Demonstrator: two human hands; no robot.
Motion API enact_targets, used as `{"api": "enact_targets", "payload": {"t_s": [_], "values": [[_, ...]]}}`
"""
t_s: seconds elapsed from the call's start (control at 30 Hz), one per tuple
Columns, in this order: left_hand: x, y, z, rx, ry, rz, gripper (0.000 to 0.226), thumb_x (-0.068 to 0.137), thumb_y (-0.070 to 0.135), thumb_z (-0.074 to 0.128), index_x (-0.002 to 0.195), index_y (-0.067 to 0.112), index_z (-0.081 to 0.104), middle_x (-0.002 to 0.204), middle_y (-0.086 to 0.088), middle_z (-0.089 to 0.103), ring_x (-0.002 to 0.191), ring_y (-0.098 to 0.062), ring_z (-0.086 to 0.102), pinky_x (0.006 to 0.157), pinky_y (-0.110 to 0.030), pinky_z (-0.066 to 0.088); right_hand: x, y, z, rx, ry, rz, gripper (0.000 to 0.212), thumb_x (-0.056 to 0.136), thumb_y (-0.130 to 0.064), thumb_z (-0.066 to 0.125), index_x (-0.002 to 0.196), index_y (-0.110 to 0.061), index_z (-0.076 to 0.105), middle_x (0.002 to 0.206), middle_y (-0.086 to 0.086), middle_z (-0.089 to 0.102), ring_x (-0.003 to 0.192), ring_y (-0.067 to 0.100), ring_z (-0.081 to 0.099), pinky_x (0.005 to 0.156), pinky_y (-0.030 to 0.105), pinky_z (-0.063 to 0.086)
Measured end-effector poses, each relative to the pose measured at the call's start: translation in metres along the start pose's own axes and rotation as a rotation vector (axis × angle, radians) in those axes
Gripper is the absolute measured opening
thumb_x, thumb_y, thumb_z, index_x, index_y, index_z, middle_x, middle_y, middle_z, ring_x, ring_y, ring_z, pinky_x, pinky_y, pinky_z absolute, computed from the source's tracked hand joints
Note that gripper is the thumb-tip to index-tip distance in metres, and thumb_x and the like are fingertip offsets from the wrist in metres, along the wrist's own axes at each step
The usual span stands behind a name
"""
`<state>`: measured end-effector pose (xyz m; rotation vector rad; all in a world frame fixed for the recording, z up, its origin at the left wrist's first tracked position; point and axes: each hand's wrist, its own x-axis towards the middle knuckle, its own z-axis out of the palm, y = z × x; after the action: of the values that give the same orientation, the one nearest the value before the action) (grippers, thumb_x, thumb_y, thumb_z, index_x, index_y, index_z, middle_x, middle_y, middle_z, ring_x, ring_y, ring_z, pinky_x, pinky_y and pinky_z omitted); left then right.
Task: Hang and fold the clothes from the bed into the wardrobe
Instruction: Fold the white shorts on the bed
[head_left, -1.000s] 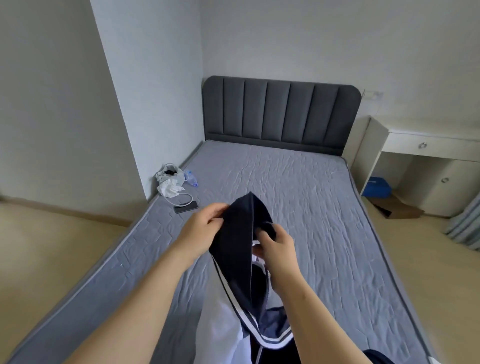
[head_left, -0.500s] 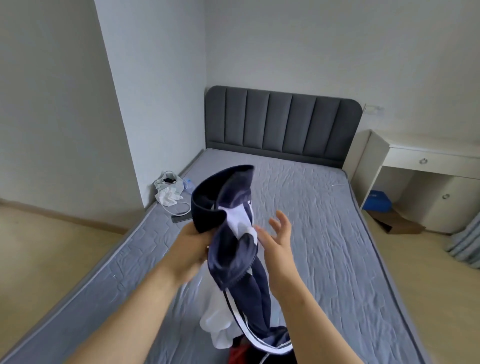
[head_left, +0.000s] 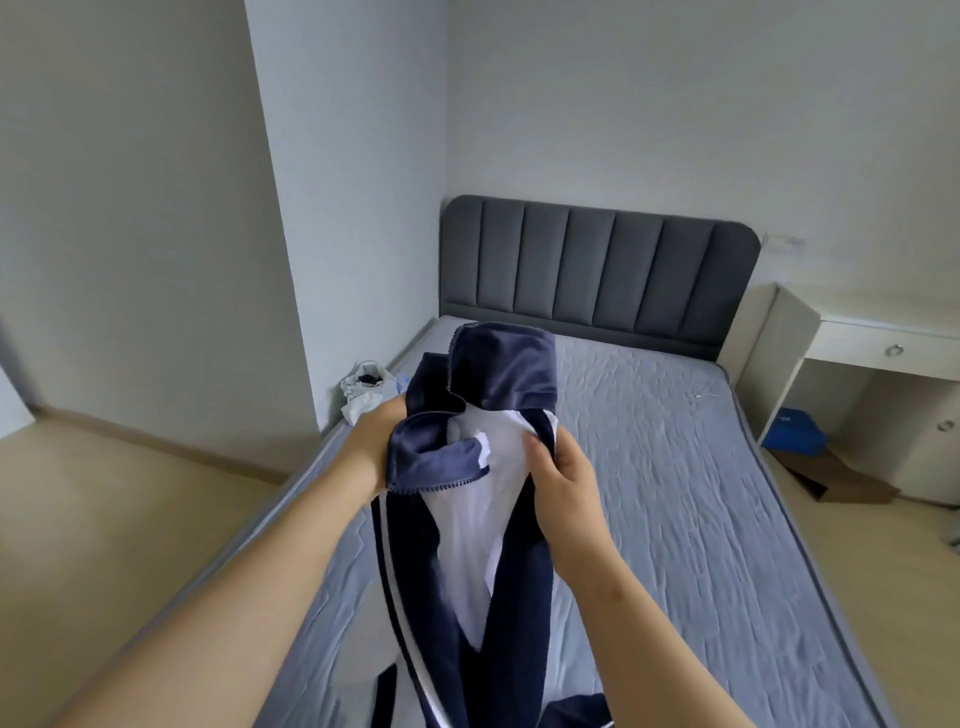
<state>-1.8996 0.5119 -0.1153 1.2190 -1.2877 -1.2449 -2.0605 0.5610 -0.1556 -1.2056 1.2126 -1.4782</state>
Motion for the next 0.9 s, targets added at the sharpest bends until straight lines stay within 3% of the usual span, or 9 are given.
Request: {"api": "enact_targets", "payload": {"t_s": [0.03,0.1,0.17,0.27,0.4,0.5,0.6,0.8,0.9], "values": [[0.003,0.0,-0.007,0.045,0.044,0.028,0.036,0.094,0.009,0.047,0.062,0.01,0.063,0.049,0.003,0.063,0.056,-0.013,0.063,0.042,-0.01,0.042,0.002,-0.002,0.004,0.01,0.047,-0.007,0.019,0.097,-0.022,0.043,0.094,-0.008,0.056,0.079,0.002,0.053,0.073,0.013,0.048,0.067,0.026,0.043],[0.013,0.001,-0.025,0.372,0.147,0.172,0.018,0.094,0.009,0.047,0.086,0.004,0.063,0.082,-0.007,0.07,0.086,-0.028,0.061,0.063,-0.019,0.042,0.01,-0.003,0.012,0.022,0.173,-0.02,0.019,0.096,-0.023,0.043,0.085,-0.014,0.055,0.071,-0.004,0.049,0.066,0.008,0.043,0.058,0.016,0.039],[0.023,0.0,-0.052,0.589,0.217,0.258,0.011,0.09,0.019,0.056,0.091,0.008,0.058,0.094,-0.009,0.064,0.09,-0.03,0.058,0.068,-0.029,0.04,0.017,0.0,0.021,-0.027,0.277,-0.034,0.022,0.095,-0.024,0.045,0.076,-0.023,0.056,0.063,-0.013,0.05,0.059,0.003,0.043,0.054,0.014,0.038],[0.034,-0.002,-0.093,0.371,-0.01,0.086,0.02,0.081,0.021,0.07,0.096,0.014,0.06,0.094,-0.003,0.066,0.086,-0.02,0.063,0.075,-0.034,0.052,0.022,0.009,0.044,-0.13,0.357,-0.021,0.022,0.093,-0.02,0.05,0.075,-0.029,0.058,0.066,-0.014,0.056,0.062,0.003,0.05,0.059,0.018,0.04],[0.051,-0.02,-0.139,0.257,-0.275,-0.11,0.04,0.072,-0.011,0.068,0.094,0.021,0.058,0.088,-0.004,0.067,0.074,-0.014,0.067,0.062,-0.026,0.055,0.023,0.028,0.076,-0.25,0.455,0.04,0.019,0.09,-0.022,0.055,0.073,-0.014,0.056,0.059,-0.007,0.048,0.055,0.009,0.04,0.052,0.022,0.033],[0.066,-0.045,-0.164,0.569,-0.373,-0.118,0.042,0.071,-0.014,0.062,0.1,0.017,0.057,0.092,-0.006,0.064,0.084,-0.019,0.063,0.074,-0.031,0.054,0.019,0.041,0.094,-0.288,0.523,0.088,0.021,0.089,-0.02,0.056,0.07,-0.012,0.055,0.054,-0.007,0.044,0.051,0.009,0.037,0.048,0.022,0.03],[0.083,-0.073,-0.183,0.91,-0.223,0.02,0.022,0.081,0.0,0.057,0.101,0.008,0.062,0.097,-0.013,0.066,0.094,-0.029,0.061,0.085,-0.04,0.05,0.008,0.057,0.113,-0.318,0.556,0.189,0.025,0.088,-0.022,0.057,0.07,-0.005,0.052,0.055,-0.003,0.041,0.052,0.013,0.036,0.05,0.026,0.03],[0.081,-0.115,-0.21,1.182,0.022,0.141,0.02,0.089,0.018,0.042,0.093,0.016,0.062,0.094,-0.011,0.058,0.09,-0.032,0.055,0.066,-0.03,0.04,-0.019,0.09,0.153,-0.348,0.62,0.312,0.039,0.09,-0.025,0.056,0.06,-0.012,0.034,0.053,-0.002,0.031,0.05,0.014,0.028,0.049,0.026,0.024],[0.077,-0.127,-0.211,0.96,0.06,-0.032,0.022,0.091,0.019,0.04,0.087,0.006,0.058,0.089,-0.015,0.05,0.083,-0.032,0.053,0.065,-0.031,0.039,-0.024,0.093,0.163,-0.41,0.643,0.362,0.041,0.09,-0.027,0.055,0.059,-0.015,0.03,0.053,-0.002,0.032,0.052,0.015,0.029,0.052,0.027,0.025]]}}
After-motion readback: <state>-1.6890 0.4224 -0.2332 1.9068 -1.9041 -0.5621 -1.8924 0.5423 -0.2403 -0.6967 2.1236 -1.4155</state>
